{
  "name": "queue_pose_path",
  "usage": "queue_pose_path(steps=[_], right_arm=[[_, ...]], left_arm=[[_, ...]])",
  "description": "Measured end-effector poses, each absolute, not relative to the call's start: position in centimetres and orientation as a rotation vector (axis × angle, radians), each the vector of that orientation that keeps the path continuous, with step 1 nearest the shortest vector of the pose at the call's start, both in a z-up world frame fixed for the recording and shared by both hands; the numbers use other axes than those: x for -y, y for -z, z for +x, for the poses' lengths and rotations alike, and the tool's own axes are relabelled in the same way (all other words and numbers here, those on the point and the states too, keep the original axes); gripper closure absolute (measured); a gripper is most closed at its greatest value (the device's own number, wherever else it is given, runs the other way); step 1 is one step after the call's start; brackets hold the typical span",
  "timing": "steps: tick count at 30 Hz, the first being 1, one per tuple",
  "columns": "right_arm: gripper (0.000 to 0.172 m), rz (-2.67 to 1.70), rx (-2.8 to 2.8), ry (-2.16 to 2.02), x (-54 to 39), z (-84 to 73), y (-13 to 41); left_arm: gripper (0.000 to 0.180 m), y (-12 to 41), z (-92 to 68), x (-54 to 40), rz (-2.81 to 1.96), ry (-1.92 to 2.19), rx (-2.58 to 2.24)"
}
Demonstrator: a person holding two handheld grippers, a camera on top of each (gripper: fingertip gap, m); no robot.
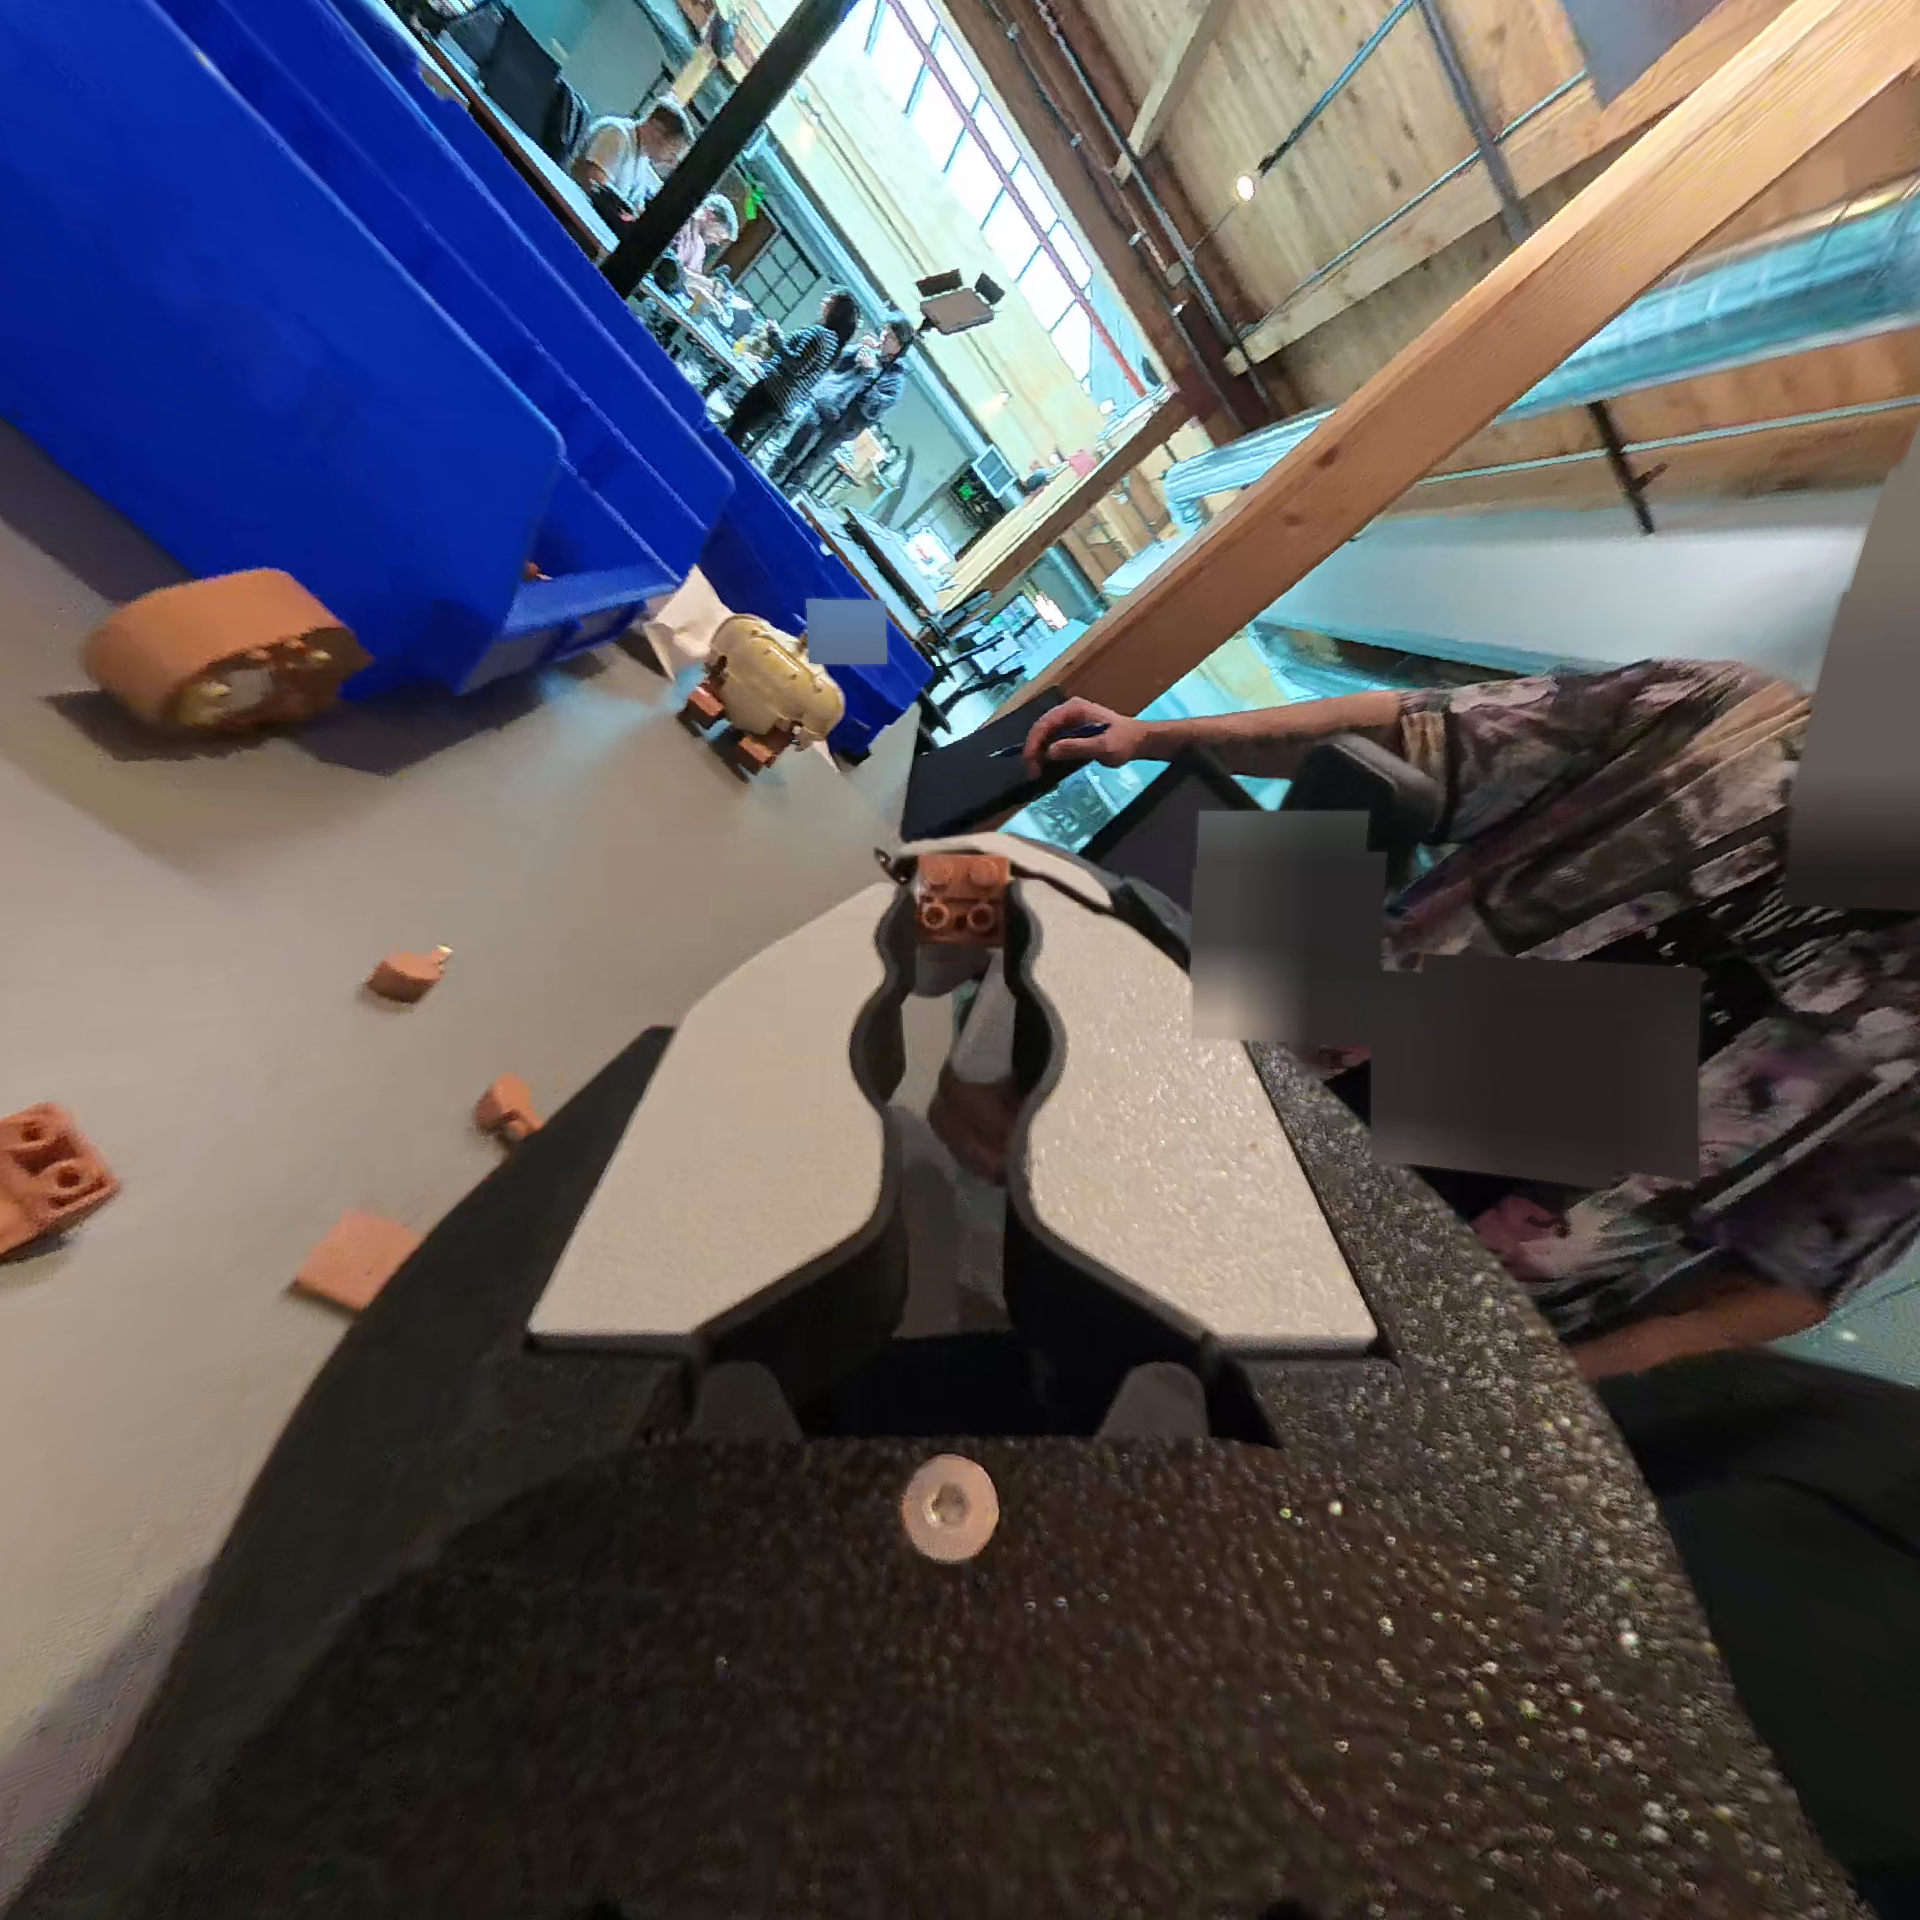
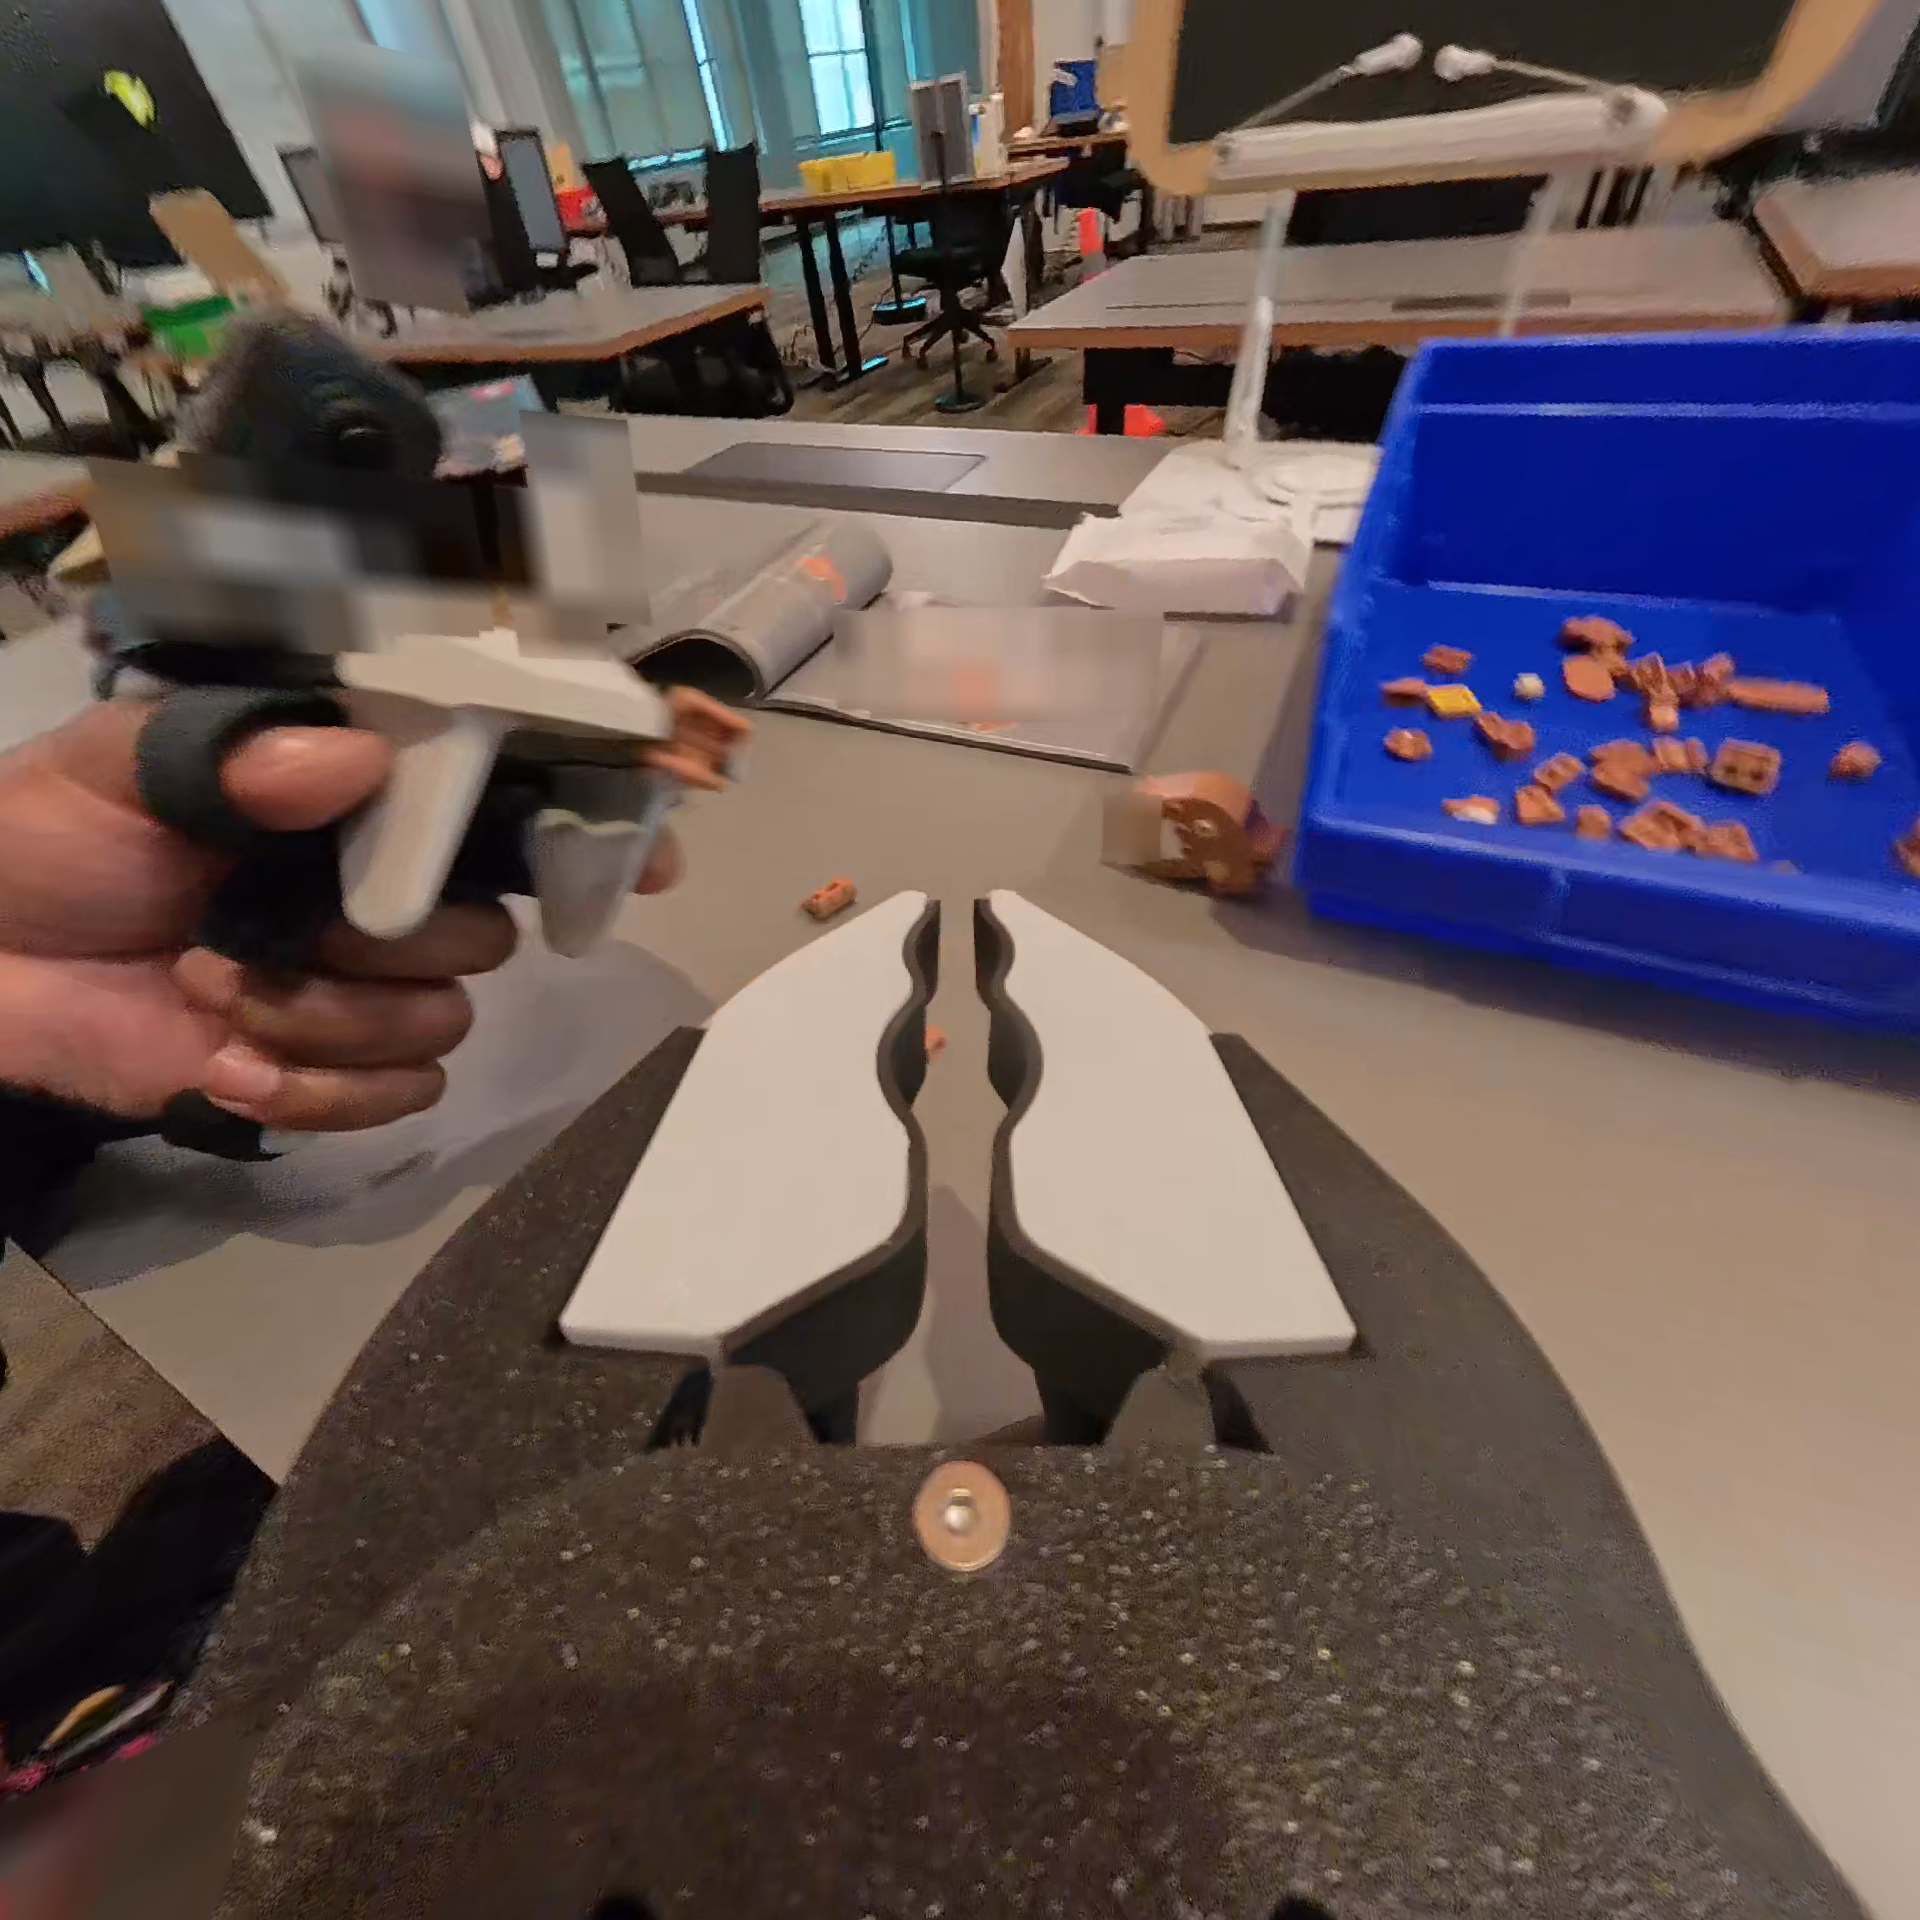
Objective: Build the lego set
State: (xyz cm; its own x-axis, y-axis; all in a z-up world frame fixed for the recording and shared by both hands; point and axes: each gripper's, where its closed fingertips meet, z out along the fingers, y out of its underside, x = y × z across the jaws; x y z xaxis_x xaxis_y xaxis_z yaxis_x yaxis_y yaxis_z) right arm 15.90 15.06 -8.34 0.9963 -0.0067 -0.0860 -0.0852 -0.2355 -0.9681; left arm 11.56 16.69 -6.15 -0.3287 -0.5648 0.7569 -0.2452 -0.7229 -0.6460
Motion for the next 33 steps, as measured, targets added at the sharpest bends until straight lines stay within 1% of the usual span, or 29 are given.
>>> queue_pose_path(steps=[3,5,8,13,19,28,30,31,33], right_arm=[[0.163,-1.793,0.027,-0.017,-16.0,13.9,7.6],[0.162,-1.765,-0.013,0.040,-15.7,15.5,6.8],[0.161,-1.673,-0.187,-0.084,-14.7,18.9,5.7],[0.159,-1.670,-0.207,-0.100,-15.4,19.4,6.4],[0.158,-1.498,-0.456,-0.243,-14.4,25.4,5.8],[0.158,-1.539,-0.355,-0.184,-15.6,25.1,5.6],[0.158,-1.530,-0.239,-0.152,-16.0,23.4,5.1],[0.158,-1.523,-0.171,-0.105,-16.2,22.5,4.9],[0.158,-1.509,-0.026,0.050,-16.5,20.8,4.7]], left_arm=[[0.165,6.6,12.6,-15.6,-1.702,2.206,-1.051],[0.165,6.6,12.8,-15.4,-1.698,2.194,-1.068],[0.165,6.0,12.6,-16.4,-1.683,2.176,-1.040],[0.165,5.6,12.7,-17.4,-1.682,2.187,-0.992],[0.165,5.7,11.7,-20.3,-1.704,2.177,-0.867],[0.165,5.9,12.0,-20.7,-1.696,2.141,-0.887],[0.165,5.9,12.1,-20.2,-1.666,2.059,-0.988],[0.165,6.0,12.2,-20.1,-1.642,1.923,-1.065],[0.164,5.9,12.6,-20.3,-1.499,1.484,-1.264]])
